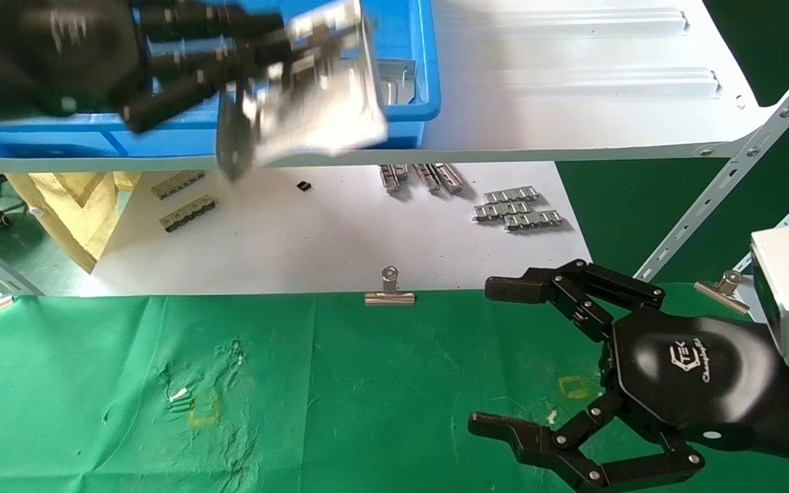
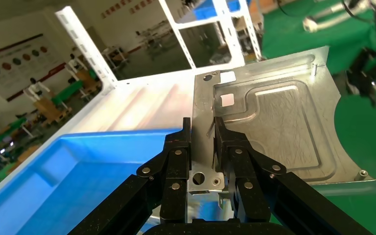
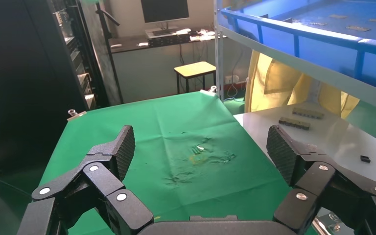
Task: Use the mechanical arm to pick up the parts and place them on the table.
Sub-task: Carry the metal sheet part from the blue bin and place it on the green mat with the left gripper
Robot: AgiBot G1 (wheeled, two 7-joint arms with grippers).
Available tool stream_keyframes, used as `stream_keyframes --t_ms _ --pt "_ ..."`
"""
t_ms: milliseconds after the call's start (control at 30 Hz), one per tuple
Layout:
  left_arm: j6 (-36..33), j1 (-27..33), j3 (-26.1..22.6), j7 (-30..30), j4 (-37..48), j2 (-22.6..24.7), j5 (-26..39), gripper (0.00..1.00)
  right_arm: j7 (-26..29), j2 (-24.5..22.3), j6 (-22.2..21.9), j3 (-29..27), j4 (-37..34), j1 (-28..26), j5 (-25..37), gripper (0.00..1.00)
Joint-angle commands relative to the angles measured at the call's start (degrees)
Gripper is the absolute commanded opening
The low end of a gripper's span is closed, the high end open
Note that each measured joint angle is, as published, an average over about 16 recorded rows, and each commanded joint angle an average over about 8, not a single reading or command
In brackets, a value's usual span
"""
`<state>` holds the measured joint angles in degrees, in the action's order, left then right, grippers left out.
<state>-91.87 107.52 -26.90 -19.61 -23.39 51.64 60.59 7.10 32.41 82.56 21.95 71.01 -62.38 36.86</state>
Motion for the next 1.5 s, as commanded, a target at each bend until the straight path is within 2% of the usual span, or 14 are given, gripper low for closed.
stream_keyframes --t_ms 33,200,333,600,933,967,1200,1233,1500 --pt "-0.27 -2.17 -0.74 -0.11 -4.50 -1.36 -2.03 0.00 0.00 0.00 0.00 0.00 0.00 0.00 0.00 1.00" --pt "0.13 -8.75 -5.43 -2.10 -15.22 -7.24 -7.44 0.00 0.00 0.00 0.00 0.00 0.00 0.00 0.00 1.00" --pt "0.80 -11.48 -9.75 -6.17 -17.68 -10.20 -6.61 0.00 0.00 0.00 0.00 0.00 0.00 0.00 0.00 1.00" --pt "1.59 -13.59 -16.54 -16.47 -11.08 -10.28 0.50 0.00 0.00 0.00 0.00 0.00 0.00 0.00 0.00 1.00" --pt "2.57 -16.29 -20.41 -24.24 1.18 -8.03 3.86 0.00 0.00 0.00 0.00 0.00 0.00 0.00 0.00 1.00" --pt "2.82 -16.51 -20.61 -24.93 2.38 -7.75 4.08 0.08 0.00 0.00 0.00 0.00 0.00 0.00 0.00 1.00" --pt "3.55 -17.24 -20.99 -30.20 8.95 -6.11 4.54 0.95 0.00 0.00 0.00 0.00 0.00 0.00 0.00 1.00" --pt "3.46 -17.25 -20.93 -30.93 9.59 -5.96 4.45 1.00 0.00 0.00 0.00 0.00 0.00 0.00 0.00 1.00" --pt "2.68 -15.81 -20.61 -34.62 13.77 -5.64 3.90 1.00 0.00 0.00 0.00 0.00 0.00 0.00 0.00 1.00"
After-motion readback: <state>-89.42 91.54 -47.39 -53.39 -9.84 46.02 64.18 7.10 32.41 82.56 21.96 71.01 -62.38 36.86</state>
